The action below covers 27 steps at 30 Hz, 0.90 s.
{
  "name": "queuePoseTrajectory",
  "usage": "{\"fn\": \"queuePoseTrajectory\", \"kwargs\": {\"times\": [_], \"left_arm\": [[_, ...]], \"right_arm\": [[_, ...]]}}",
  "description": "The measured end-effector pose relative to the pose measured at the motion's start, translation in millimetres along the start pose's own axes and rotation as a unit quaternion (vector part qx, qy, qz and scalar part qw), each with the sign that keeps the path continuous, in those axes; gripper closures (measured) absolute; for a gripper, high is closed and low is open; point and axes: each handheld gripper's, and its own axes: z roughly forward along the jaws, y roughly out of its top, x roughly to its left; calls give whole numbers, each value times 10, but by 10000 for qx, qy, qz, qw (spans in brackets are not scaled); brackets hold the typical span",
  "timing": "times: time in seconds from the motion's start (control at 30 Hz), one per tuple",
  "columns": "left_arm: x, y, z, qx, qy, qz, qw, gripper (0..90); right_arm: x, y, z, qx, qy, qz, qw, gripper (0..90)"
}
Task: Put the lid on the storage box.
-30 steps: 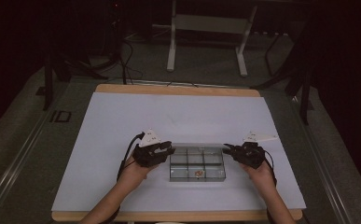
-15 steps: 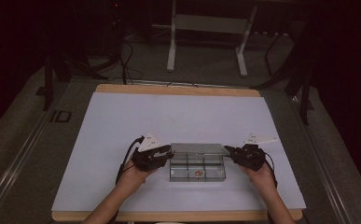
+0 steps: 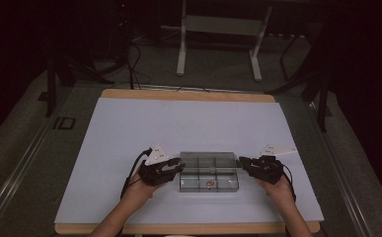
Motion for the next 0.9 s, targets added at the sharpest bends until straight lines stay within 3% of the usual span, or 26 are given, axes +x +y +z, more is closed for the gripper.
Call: {"fn": "queuePoseTrajectory", "kwargs": {"times": [0.57, 0.73, 0.9], "left_arm": [[-18, -108, 6, 235, -76, -120, 9996, 474], [4, -145, -14, 254, -122, -250, 9993, 467], [-2, -180, -24, 291, -128, -255, 9992, 460]], "right_arm": [[-36, -93, -50, 98, 2, 92, 9999, 608], [-50, -117, -53, 84, 0, 141, 9999, 585], [-64, -139, -60, 76, -18, 161, 9998, 572]]}}
